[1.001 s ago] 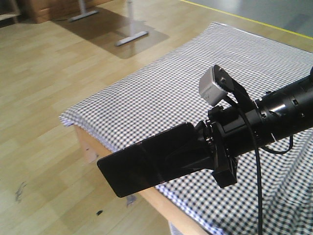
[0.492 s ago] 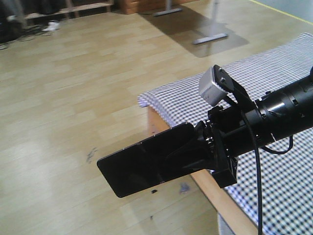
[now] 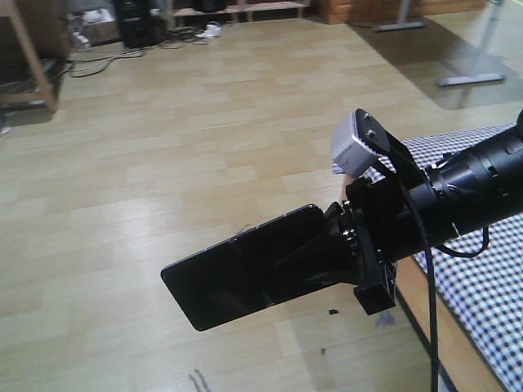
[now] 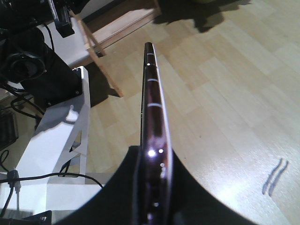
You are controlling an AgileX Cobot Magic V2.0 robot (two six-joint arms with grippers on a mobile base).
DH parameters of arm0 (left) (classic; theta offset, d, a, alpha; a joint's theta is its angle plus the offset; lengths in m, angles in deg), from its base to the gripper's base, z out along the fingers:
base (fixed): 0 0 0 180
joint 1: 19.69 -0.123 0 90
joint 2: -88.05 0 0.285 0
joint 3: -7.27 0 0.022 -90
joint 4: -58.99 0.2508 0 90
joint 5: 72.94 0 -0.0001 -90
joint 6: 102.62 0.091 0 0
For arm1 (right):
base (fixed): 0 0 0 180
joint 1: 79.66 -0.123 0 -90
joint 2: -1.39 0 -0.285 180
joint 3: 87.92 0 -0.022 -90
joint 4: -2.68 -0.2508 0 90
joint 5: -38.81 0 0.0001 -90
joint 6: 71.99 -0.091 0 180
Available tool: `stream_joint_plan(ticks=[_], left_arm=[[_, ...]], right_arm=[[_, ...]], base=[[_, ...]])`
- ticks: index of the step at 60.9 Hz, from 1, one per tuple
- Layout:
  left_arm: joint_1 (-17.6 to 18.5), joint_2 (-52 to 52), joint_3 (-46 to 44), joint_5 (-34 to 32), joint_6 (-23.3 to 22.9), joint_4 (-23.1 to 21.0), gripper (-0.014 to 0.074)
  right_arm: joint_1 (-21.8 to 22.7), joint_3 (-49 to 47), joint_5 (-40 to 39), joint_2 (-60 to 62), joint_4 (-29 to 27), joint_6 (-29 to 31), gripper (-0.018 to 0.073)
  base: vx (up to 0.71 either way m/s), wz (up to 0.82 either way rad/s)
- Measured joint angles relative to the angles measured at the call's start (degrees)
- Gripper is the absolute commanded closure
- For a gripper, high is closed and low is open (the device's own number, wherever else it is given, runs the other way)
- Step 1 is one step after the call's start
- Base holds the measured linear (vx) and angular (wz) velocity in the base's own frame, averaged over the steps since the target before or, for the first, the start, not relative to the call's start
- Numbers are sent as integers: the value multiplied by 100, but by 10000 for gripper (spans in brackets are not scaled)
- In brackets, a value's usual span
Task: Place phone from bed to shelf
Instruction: 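Carry the phone in the right gripper while driving across the floor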
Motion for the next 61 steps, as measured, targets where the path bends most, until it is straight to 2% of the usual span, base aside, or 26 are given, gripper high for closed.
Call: stream_joint_plan(ticks=[31, 61], left_arm=[[0, 0, 0, 0, 0, 0, 595], [0, 0, 0, 0, 0, 0, 595]], right_arm=[[0, 0, 0, 0, 0, 0, 562], [0, 0, 0, 0, 0, 0, 562]], base=[[-10, 37], [0, 2]])
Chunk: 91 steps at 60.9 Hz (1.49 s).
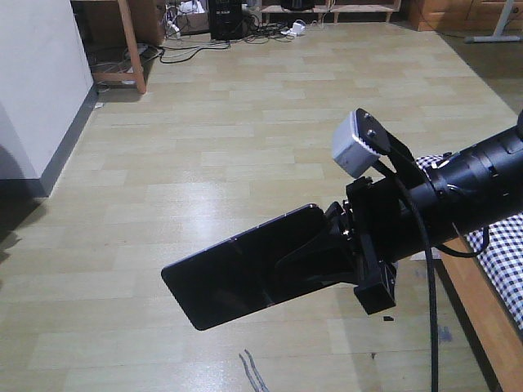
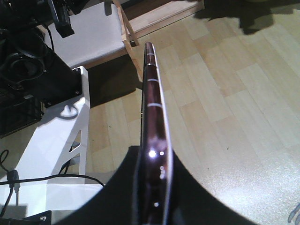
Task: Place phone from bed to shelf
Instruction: 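Carry the phone in the right gripper while driving across the floor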
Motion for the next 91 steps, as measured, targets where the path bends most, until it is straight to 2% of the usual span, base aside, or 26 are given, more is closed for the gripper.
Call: stream_joint_plan(ticks=[91], left_arm=[[0, 0, 0, 0, 0, 0, 595]], right_arm=[[0, 0, 0, 0, 0, 0, 562]], base=[[6, 4]])
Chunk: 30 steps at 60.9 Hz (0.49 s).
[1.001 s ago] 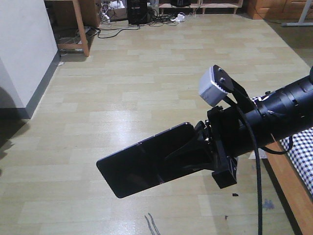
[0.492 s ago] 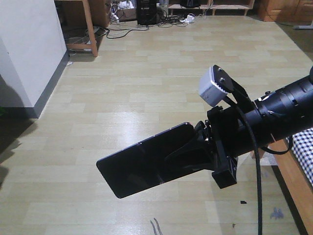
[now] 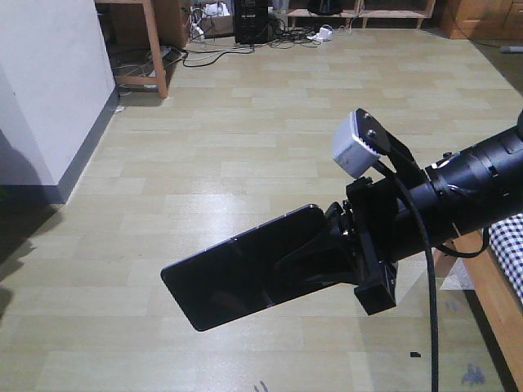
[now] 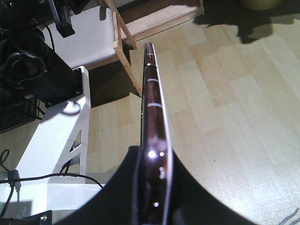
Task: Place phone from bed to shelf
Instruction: 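Carry the phone in the right gripper while driving across the floor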
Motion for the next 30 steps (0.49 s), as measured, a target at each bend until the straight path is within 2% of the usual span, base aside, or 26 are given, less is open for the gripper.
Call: stream_joint_plan(ticks=[30], left_arm=[[0, 0, 0, 0, 0, 0, 595]], right_arm=[[0, 0, 0, 0, 0, 0, 562]], base=[[18, -8]])
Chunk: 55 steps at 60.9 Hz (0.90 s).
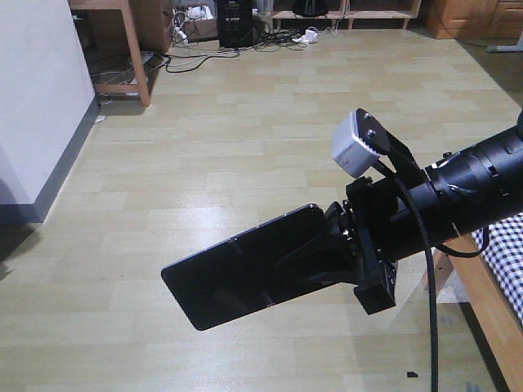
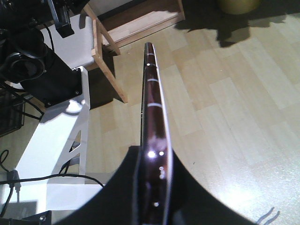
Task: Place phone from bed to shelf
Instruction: 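Carry the phone in the right gripper while driving across the floor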
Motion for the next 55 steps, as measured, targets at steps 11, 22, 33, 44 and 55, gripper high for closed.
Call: stream_joint_plan(ticks=[11, 22, 33, 44, 55], left_arm=[[0, 0, 0, 0, 0, 0, 595], [0, 0, 0, 0, 0, 0, 595], [0, 0, 0, 0, 0, 0, 595], [0, 0, 0, 0, 0, 0, 595], [0, 0, 0, 0, 0, 0, 595]], right_arm=[[0, 0, 0, 0, 0, 0, 562], [0, 0, 0, 0, 0, 0, 562], [0, 0, 0, 0, 0, 0, 562], [0, 0, 0, 0, 0, 0, 562], [0, 0, 0, 0, 0, 0, 562]], base=[[19, -9], [17, -9], [16, -8], [15, -5], [15, -2]])
